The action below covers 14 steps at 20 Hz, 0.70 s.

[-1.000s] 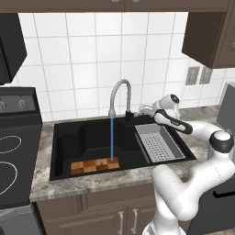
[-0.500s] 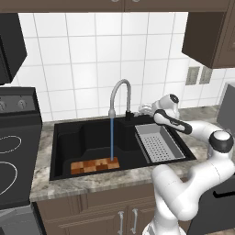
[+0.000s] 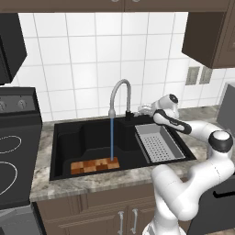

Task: Turn on the sink faucet with hot water and rinse the cutting board for ten seconds, then turn off the faucet. Push the cutting board to reach the water if necessary.

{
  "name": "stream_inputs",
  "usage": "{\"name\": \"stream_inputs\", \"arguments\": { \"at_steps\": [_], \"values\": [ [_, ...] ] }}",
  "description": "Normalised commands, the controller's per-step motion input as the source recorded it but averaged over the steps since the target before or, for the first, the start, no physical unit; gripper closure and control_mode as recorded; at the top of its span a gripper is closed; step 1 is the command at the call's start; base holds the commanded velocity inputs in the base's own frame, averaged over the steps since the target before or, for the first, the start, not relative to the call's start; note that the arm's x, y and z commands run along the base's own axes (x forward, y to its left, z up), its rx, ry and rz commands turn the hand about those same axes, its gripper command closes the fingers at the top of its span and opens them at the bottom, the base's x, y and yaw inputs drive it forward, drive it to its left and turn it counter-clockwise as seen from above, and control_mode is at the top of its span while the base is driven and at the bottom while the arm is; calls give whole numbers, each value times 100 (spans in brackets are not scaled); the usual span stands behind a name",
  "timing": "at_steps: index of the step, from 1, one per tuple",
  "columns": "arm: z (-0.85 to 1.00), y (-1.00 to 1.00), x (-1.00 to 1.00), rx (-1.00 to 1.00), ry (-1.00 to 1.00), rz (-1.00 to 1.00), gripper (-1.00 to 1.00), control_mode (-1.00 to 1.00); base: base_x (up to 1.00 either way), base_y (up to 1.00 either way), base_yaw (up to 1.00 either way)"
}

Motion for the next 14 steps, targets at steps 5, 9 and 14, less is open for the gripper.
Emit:
{"name": "stream_inputs", "arguments": {
  "at_steps": [5, 9, 14],
  "values": [
    [-10, 44, -3, -2, 0, 0, -100, -100, 0, 0, 0],
    [-14, 45, -8, -2, 0, 0, -100, -100, 0, 0, 0],
    [-16, 48, -11, -2, 0, 0, -100, -100, 0, 0, 0]
  ]
}}
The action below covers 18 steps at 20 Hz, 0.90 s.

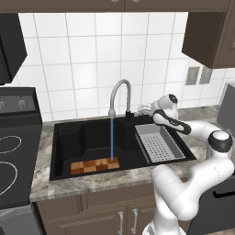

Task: Turn on the sink faucet with hot water and rinse the cutting board for ten seconds, then turn off the faucet. Push the cutting board to reach the water if necessary.

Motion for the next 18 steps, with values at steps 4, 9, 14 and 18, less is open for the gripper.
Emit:
{"name": "stream_inputs", "arguments": {
  "at_steps": [4, 9, 14, 18],
  "values": [
    [-14, 49, -16, -2, 0, 0, -100, -100, 0, 0, 0],
    [-13, 53, -18, -2, 0, 0, -100, -100, 0, 0, 0],
    [-13, 58, -20, -3, 0, 0, -100, -100, 0, 0, 0],
    [-11, 64, -14, -3, 0, 0, -100, -100, 0, 0, 0]
  ]
}}
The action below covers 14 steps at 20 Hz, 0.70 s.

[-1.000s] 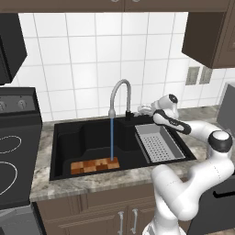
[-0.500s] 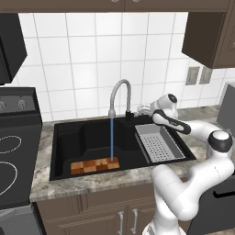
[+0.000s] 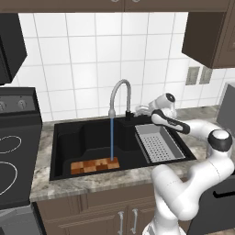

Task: Turn on the sink faucet with hot water and rinse the cutting board for ten seconds, then turn off the faucet. Push the cutting board to reach the water if necessary.

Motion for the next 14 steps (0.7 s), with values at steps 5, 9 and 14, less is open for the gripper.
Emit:
{"name": "stream_inputs", "arguments": {
  "at_steps": [5, 9, 14],
  "values": [
    [-8, 67, -12, -3, 0, 0, -100, -100, 0, 0, 0],
    [-7, 63, -15, -3, 0, 0, -100, -100, 0, 0, 0],
    [-7, 61, -15, -3, 0, 0, -100, -100, 0, 0, 0]
  ]
}}
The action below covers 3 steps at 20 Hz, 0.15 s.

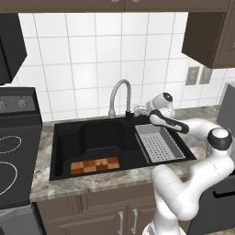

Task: Turn on the sink faucet with hot water and rinse the cutting board for ten seconds, then turn off the faucet. Push the cutting board to reach the water if necessary.

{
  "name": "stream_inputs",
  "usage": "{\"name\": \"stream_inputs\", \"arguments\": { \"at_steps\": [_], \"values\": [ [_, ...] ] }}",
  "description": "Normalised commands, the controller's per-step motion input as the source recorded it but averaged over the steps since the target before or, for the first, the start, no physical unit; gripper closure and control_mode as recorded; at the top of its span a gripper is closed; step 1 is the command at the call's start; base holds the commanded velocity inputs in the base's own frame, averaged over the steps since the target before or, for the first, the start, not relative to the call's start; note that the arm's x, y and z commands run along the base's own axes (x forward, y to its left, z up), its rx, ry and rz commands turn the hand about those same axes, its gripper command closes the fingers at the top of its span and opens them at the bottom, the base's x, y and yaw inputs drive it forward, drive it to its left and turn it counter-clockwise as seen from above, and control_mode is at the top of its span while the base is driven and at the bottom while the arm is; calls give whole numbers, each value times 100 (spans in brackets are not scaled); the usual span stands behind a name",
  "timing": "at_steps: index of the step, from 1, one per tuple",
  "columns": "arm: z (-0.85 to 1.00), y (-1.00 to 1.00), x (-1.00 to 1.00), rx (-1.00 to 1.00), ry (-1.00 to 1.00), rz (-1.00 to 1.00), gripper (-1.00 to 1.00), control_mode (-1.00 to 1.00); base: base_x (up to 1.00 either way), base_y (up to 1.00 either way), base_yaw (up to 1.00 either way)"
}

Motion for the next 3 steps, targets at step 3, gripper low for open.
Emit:
{"name": "stream_inputs", "arguments": {
  "at_steps": [3],
  "values": [
    [-9, 63, -13, -3, 0, 0, -100, -100, 0, 0, 0]
  ]
}}
